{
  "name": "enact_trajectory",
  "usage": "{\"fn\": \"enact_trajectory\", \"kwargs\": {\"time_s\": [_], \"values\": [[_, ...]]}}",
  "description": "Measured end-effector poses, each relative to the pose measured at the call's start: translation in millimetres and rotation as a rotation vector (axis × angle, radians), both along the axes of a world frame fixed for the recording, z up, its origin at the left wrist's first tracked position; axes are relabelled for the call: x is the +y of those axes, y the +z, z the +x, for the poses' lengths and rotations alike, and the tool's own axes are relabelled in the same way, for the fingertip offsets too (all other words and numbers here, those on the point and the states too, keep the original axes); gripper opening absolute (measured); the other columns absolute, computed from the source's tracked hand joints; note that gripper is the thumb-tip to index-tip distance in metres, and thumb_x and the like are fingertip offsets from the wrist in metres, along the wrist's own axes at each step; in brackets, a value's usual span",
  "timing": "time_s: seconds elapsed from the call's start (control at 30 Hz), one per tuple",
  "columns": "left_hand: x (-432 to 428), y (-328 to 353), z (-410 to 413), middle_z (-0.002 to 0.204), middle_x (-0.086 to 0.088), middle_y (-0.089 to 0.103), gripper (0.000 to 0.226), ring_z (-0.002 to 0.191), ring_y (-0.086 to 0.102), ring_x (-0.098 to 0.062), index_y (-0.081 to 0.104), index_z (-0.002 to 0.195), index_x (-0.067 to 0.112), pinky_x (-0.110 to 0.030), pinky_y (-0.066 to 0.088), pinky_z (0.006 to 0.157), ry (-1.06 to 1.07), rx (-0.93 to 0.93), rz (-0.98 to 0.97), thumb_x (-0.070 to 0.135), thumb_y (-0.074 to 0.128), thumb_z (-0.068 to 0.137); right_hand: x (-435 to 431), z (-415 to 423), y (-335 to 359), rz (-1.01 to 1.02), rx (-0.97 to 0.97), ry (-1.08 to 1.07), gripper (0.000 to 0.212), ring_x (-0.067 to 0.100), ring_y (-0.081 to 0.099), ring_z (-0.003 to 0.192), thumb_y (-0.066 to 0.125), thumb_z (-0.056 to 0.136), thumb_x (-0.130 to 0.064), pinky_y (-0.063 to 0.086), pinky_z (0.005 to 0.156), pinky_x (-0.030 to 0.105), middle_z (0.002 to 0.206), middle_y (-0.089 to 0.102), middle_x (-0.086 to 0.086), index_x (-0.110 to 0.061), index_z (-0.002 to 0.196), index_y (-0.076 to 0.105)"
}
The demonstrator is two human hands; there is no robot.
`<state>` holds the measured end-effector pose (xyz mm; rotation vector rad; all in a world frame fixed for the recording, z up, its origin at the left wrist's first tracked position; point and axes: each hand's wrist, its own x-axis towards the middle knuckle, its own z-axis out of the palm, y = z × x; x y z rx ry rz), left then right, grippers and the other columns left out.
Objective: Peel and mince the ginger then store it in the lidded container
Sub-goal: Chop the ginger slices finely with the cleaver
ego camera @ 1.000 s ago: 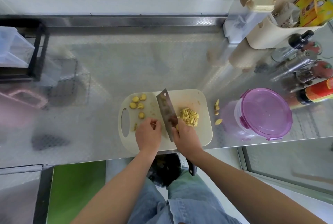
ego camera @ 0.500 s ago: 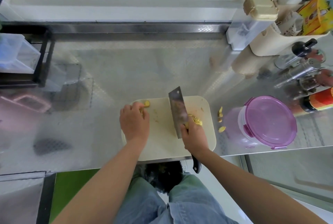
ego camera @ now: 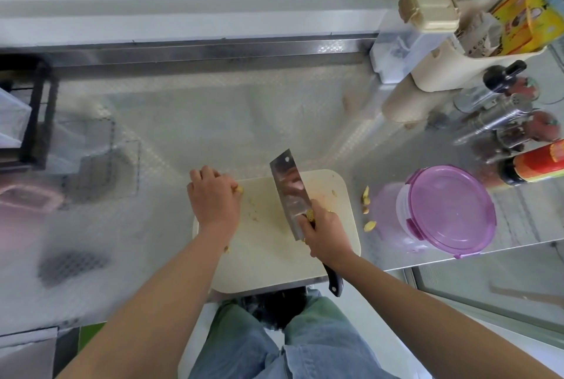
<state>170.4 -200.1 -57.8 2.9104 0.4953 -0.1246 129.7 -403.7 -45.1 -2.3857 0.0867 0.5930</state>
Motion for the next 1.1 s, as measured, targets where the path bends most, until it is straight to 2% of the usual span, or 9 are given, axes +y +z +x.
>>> {"fn": "enact_trajectory", "kwargs": {"time_s": [0.07, 0.13, 0.2, 0.27, 0.37, 0.47, 0.57, 0.87, 1.1], "values": [[-1, 2, 1, 0.092, -0.005, 0.061, 0.004, 0.095, 0.046, -0.029, 0.071, 0.082, 0.022, -0.036, 0.037, 0.076, -0.036, -0.058, -0.102, 0.025, 0.072, 0.080, 0, 1, 0, -0.011, -0.009, -0.005, 0.019, 0.028, 0.059, 0.053, 0.045, 0.099, -0.029, 0.052, 0.053, 0.045, 0.064, 0.057, 0.007, -0.014, 0.109, 0.049], [-9, 4, 1, 0.082, -0.004, 0.067, 0.003, 0.087, 0.055, -0.028, 0.071, 0.080, 0.018, -0.034, 0.042, 0.070, -0.045, -0.095, -0.336, 0.019, 0.072, 0.078, 0, 1, 2, -0.016, -0.020, -0.010, 0.022, 0.027, 0.059, 0.051, 0.044, 0.100, -0.031, 0.052, 0.051, 0.043, 0.063, 0.058, 0.009, -0.015, 0.114, 0.049], [-23, 7, -2, 0.080, -0.002, 0.071, 0.006, 0.078, 0.063, -0.023, 0.073, 0.083, 0.017, -0.029, 0.045, 0.066, -0.041, -0.033, -0.560, 0.021, 0.075, 0.078, -1, 1, 5, -0.023, -0.038, -0.013, 0.016, 0.027, 0.059, 0.050, 0.045, 0.099, -0.030, 0.051, 0.050, 0.044, 0.063, 0.058, 0.010, -0.016, 0.106, 0.049], [-38, 9, -8, 0.084, -0.001, 0.073, 0.012, 0.079, 0.066, -0.019, 0.076, 0.087, 0.016, -0.026, 0.047, 0.068, -0.090, 0.117, -0.642, 0.024, 0.077, 0.078, -2, -1, 7, -0.039, -0.059, -0.017, 0.016, 0.031, 0.057, 0.050, 0.045, 0.099, -0.029, 0.049, 0.048, 0.047, 0.063, 0.057, 0.013, -0.013, 0.095, 0.046], [-55, 5, -25, 0.089, -0.002, 0.075, 0.012, 0.086, 0.067, -0.017, 0.078, 0.089, 0.015, -0.024, 0.045, 0.070, -0.133, 0.292, -0.678, 0.019, 0.076, 0.078, -7, -7, 10, -0.093, -0.070, 0.008, 0.017, 0.033, 0.054, 0.054, 0.045, 0.099, -0.028, 0.046, 0.048, 0.044, 0.063, 0.053, 0.010, -0.012, 0.093, 0.043], [-63, -4, -49, 0.087, 0.000, 0.074, 0.008, 0.086, 0.067, -0.016, 0.077, 0.085, 0.015, -0.025, 0.046, 0.072, -0.032, 0.247, -0.708, 0.014, 0.073, 0.079, -11, -17, 10, -0.188, -0.099, 0.067, 0.022, 0.031, 0.052, 0.065, 0.045, 0.099, -0.028, 0.037, 0.052, 0.036, 0.071, 0.054, 0.008, -0.010, 0.112, 0.048], [-66, -9, -65, 0.087, 0.004, 0.071, 0.007, 0.083, 0.063, -0.013, 0.072, 0.086, 0.018, -0.023, 0.042, 0.070, 0.067, 0.169, -0.671, 0.015, 0.070, 0.080, -11, -27, 10, -0.255, -0.109, 0.122, 0.032, 0.033, 0.057, 0.074, 0.041, 0.100, -0.029, 0.038, 0.056, 0.034, 0.083, 0.062, 0.012, -0.012, 0.127, 0.044], [-70, -10, -74, 0.087, 0.003, 0.071, 0.010, 0.085, 0.064, -0.017, 0.072, 0.087, 0.017, -0.027, 0.046, 0.074, 0.221, 0.141, -0.645, 0.026, 0.070, 0.083, -1, -42, 14, -0.334, -0.102, 0.218, 0.018, 0.026, 0.045, 0.065, 0.037, 0.101, -0.026, 0.034, 0.058, 0.031, 0.075, 0.048, 0.004, -0.013, 0.110, 0.044], [-76, -23, -79, 0.067, -0.002, 0.071, 0.017, 0.069, 0.069, -0.024, 0.069, 0.067, 0.018, -0.037, 0.056, 0.073, 0.396, 0.169, -0.831, 0.029, 0.075, 0.078, -2, -45, 13, -0.301, -0.116, 0.267, 0.015, 0.027, 0.046, 0.063, 0.037, 0.100, -0.024, 0.033, 0.057, 0.032, 0.071, 0.048, 0.004, -0.013, 0.108, 0.043]]}}
